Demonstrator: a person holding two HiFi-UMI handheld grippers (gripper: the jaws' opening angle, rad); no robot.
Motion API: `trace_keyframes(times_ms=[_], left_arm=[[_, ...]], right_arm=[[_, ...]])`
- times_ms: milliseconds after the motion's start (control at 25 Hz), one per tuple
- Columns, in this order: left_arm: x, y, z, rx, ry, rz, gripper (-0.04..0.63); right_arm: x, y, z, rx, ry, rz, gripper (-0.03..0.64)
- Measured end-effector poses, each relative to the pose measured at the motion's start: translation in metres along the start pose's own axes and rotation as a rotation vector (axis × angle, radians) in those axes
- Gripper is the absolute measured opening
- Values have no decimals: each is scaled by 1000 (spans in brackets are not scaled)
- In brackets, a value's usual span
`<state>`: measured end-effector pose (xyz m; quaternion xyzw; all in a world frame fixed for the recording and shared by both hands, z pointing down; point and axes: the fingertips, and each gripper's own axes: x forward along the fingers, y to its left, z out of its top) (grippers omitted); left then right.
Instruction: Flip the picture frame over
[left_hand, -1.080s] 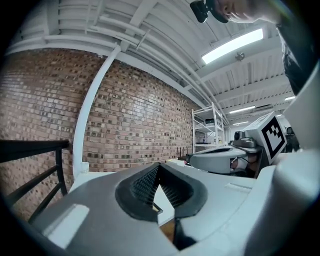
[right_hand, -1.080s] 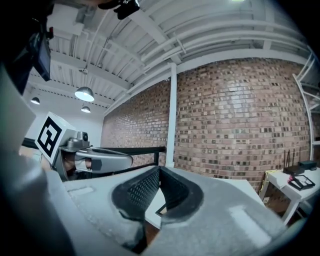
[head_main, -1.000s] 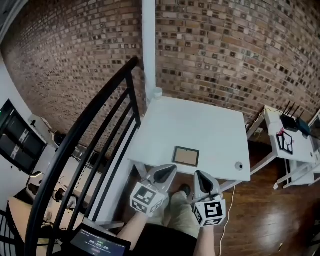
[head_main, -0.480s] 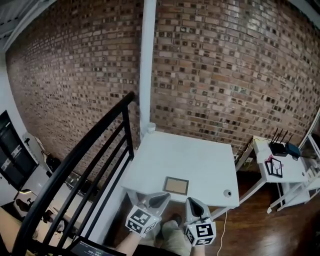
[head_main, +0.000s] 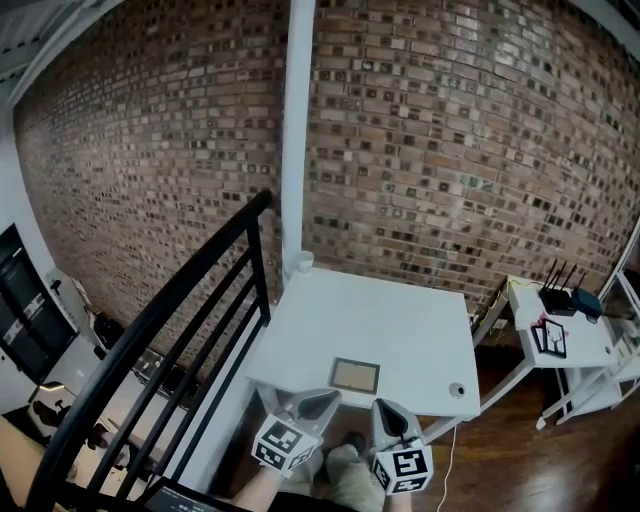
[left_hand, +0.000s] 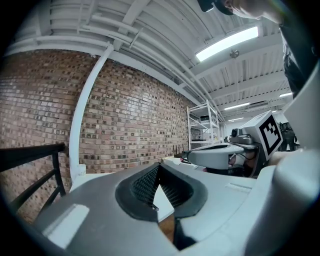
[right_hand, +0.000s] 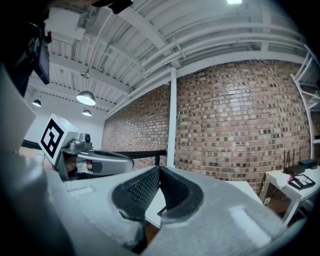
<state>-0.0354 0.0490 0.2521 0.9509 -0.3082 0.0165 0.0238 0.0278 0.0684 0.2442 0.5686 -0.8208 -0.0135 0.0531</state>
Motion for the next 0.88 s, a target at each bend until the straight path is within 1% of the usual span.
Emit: trace_keyframes(times_ms=[560, 880], left_arm=[[-4, 2, -6, -17, 8, 13, 11], [-3, 0, -6, -27, 15, 4, 11]], right_arm=[[-2, 0, -8, 20, 16, -2, -8], [0, 4, -8, 11, 23, 13, -8]])
